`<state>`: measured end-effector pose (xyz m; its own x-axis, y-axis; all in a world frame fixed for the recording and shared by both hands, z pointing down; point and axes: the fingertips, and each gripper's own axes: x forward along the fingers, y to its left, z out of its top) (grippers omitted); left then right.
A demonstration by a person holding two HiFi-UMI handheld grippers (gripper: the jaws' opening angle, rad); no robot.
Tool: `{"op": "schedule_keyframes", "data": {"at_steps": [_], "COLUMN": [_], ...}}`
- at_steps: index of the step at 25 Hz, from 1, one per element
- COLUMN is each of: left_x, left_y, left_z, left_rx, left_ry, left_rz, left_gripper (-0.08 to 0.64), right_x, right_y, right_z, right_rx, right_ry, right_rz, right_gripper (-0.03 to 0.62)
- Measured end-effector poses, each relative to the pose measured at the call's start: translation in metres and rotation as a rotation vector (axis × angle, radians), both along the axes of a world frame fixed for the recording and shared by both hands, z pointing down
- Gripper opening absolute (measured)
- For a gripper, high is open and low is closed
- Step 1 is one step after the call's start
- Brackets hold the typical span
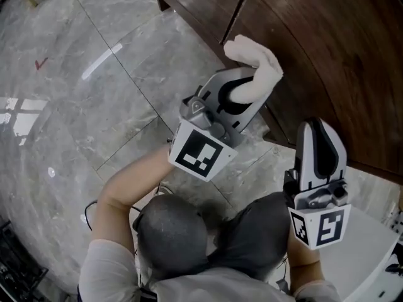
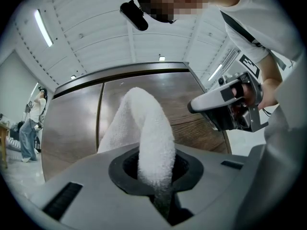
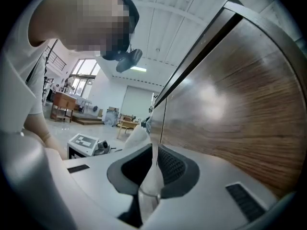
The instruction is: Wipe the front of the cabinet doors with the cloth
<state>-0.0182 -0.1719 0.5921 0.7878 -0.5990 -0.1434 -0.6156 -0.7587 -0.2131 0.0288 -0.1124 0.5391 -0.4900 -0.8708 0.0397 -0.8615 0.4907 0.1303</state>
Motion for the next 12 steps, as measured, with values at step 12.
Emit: {"op": "schedule_keyframes", "data": {"at_steps": [12], "left_x": [-0.05], "left_y": [0.013], "left_z": [-0.111], "left_rx": [-0.171], "left_ry": [-0.103], "left_rz": [-0.067], "left_gripper": [0.06], "right_x": [-0.036], "right_y": [-0.017], "right_z": [-0.111], "right_rx": [-0.014], "right_ry": [-0.043], "right_rz": [-0.035], "right_gripper": [0.058]}}
